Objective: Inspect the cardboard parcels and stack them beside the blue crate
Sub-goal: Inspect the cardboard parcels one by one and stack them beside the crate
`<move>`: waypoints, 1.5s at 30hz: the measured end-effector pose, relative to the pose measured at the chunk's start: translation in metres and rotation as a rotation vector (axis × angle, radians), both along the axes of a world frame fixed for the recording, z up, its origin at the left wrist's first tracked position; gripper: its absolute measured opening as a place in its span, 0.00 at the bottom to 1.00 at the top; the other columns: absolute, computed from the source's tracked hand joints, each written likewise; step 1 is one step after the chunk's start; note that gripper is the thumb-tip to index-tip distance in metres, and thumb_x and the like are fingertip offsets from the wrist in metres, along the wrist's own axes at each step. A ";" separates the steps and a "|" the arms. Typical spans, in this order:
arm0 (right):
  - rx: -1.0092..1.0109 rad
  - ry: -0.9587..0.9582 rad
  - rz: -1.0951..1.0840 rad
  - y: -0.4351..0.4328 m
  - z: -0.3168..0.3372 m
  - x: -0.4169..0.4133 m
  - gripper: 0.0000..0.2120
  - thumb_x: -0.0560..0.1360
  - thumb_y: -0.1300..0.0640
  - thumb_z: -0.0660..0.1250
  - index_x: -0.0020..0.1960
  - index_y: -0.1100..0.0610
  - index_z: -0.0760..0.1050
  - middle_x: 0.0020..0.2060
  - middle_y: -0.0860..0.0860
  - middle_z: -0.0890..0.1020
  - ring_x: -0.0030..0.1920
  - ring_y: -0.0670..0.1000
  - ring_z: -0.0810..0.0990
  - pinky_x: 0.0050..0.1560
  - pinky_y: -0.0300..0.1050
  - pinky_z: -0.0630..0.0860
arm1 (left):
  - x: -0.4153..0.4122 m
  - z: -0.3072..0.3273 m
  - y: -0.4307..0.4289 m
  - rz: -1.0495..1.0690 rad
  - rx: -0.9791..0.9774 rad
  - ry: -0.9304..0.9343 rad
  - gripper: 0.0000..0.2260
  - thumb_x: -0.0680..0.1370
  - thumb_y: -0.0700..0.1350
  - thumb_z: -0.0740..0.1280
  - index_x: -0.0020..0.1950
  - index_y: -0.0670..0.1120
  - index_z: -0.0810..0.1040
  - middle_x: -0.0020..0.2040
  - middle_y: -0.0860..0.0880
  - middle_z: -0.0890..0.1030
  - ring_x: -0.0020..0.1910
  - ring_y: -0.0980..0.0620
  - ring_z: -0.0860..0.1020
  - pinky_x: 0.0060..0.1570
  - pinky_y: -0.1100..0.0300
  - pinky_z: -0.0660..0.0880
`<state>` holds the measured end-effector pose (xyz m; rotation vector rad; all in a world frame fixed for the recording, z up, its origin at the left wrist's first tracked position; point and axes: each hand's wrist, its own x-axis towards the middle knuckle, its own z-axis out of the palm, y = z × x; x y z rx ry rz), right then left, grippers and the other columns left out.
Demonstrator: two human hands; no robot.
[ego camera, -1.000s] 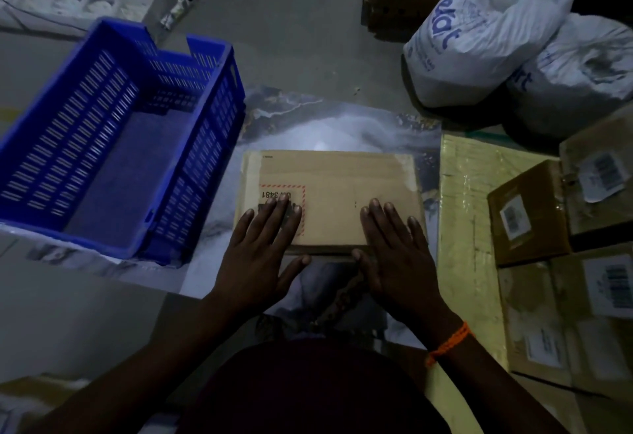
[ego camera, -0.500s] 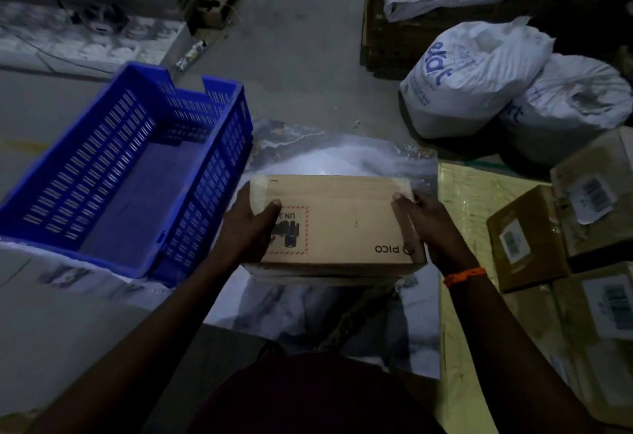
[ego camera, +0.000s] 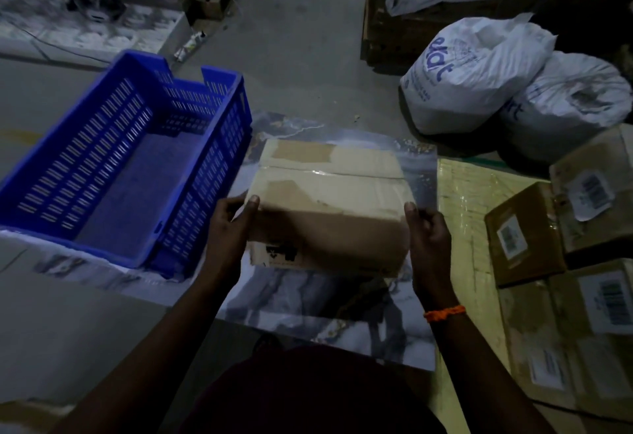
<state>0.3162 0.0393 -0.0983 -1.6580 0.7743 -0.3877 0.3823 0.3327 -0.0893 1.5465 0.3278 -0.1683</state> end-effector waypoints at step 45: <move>-1.098 0.215 0.815 0.047 -0.082 -0.052 0.37 0.84 0.35 0.43 0.83 0.59 0.57 0.82 0.57 0.57 0.82 0.56 0.54 0.80 0.61 0.53 | -0.062 -0.078 -0.019 -0.897 1.209 -0.572 0.33 0.84 0.63 0.41 0.81 0.45 0.62 0.82 0.40 0.57 0.80 0.40 0.58 0.75 0.34 0.57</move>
